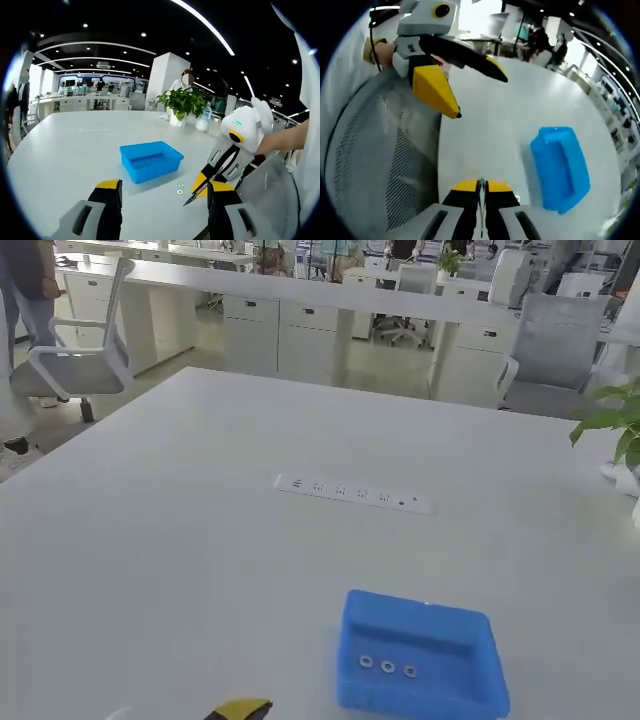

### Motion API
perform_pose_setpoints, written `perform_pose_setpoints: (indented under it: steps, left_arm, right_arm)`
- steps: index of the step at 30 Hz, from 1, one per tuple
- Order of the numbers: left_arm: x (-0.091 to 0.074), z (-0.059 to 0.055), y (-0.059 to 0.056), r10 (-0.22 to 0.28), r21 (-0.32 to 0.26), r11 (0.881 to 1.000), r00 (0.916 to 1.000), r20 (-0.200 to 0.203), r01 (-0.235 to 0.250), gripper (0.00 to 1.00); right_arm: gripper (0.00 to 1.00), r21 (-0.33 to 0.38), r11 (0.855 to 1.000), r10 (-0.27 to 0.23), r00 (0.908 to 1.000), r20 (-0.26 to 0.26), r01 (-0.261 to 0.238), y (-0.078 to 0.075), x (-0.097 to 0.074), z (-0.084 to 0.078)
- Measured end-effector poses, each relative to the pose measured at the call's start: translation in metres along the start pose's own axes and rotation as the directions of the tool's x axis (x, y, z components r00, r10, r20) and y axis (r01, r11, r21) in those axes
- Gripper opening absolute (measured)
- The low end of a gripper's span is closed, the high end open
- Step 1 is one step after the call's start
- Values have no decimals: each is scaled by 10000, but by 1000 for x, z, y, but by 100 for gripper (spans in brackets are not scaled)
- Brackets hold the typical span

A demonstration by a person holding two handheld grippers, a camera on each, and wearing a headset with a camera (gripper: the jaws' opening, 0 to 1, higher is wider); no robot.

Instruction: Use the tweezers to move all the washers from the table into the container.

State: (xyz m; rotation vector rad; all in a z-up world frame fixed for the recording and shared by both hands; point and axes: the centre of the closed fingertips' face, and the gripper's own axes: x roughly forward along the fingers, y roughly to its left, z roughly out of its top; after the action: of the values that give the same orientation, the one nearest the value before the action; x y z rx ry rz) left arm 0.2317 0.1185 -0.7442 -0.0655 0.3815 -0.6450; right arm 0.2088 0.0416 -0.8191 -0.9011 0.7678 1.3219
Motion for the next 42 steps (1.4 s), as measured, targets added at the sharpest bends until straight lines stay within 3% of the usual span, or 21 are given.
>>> perform_pose_setpoints:
  steps: [4, 5, 7, 8, 9, 11, 13, 17, 19, 20, 22, 26, 29, 33, 34, 35, 36, 38, 42]
  left_arm:
    - [-1, 0, 2, 29, -89, 10000, 10000, 28, -28, 70]
    - [-1, 0, 2, 63, -90, 9999, 10000, 37, -63, 70]
    - [-1, 1, 3, 141, -46, 9999, 9999, 78, -141, 70]
    - [-2, 1, 4, 172, -27, 9998, 9998, 97, -172, 70]
    - [-2, 1, 5, 204, -22, 9998, 9997, 109, -204, 70]
    - [-2, 2, 6, 292, -12, 9996, 9995, 149, -292, 70]
    - [-3, 3, 8, 346, -45, 9994, 9992, 196, -345, 70]
    - [-4, 3, 10, 470, -34, 9989, 9986, 251, -469, 69]
    - [-4, 4, 11, 507, -45, 9987, 9983, 287, -506, 69]
    - [-4, 4, 11, 528, -43, 9986, 9981, 306, -527, 69]
    - [-5, 6, 11, 515, -64, 9987, 9979, 390, -513, 69]
    - [-4, 5, 9, 394, 129, 9991, 9987, 337, -398, 63]
    - [-2, 1, -9, -674, 243, 9974, 9977, -13, 674, 53]
    - [-1, 4, -31, -1822, 948, 9783, 9828, -307, 1843, 26]
    - [-1, 1, -39, -2201, 936, 9701, 9742, -509, 2240, 22]
    - [0, -1, -41, -2324, 956, 9668, 9709, -579, 2371, 20]
    - [1, -6, -46, -2589, 1239, 9552, 9617, -900, 2688, 18]
    - [3, -17, -48, -2570, 1812, 9418, 9538, -1558, 2833, 14]
    - [4, -16, -58, -2850, 2118, 9256, 9459, -1552, 3137, 8]
  right_arm:
    - [1, -337, 9987, 366, 9959, -828, -395, 8, 7, -3]
    - [1, -309, 9994, 149, 9986, -503, -165, 4, 7, 6]
    - [1, 70, 9991, 416, 9991, -82, -416, 7, 14, 14]
    - [1, 245, 9996, 106, 9987, 500, -119, 1, 12, 24]
    - [1, 383, 9988, 262, 9972, 698, -289, 2, 12, 27]
    - [1, 978, 9945, 210, 9848, 1725, -384, 0, 16, 39]
    - [1, 1323, 9891, 334, 9731, 2279, -650, 1, 19, 45]
    - [1, 1453, 9891, -198, 9581, 2858, -229, -6, 22, 47]
    - [2, 1554, 9867, -98, 9369, 3495, -477, -2, 22, 51]
    - [2, 1453, 9882, -126, 9215, 3882, -477, -1, 22, 52]
    - [2, 1661, 9857, -458, 9066, 4195, -270, -3, 19, 50]
    - [3, 1676, 9857, -566, 9013, 4295, -180, -3, 15, 45]
    - [3, 1366, 9905, -457, 9026, 4280, -147, -1, 15, 47]
    - [3, 1199, 9926, -332, 9042, 4258, -200, 0, 15, 47]
    - [3, 1152, 9931, -297, 9044, 4257, -216, 1, 15, 47]
    - [3, 1092, 9938, -267, 9048, 4251, -220, 1, 15, 47]
    - [3, 1051, 9941, -224, 9050, 4249, -248, 2, 16, 47]
    - [3, 837, 9962, -142, 9076, 4197, -231, 3, 16, 47]
    - [3, 427, 9988, 43, 9146, 4044, -235, 6, 18, 48]
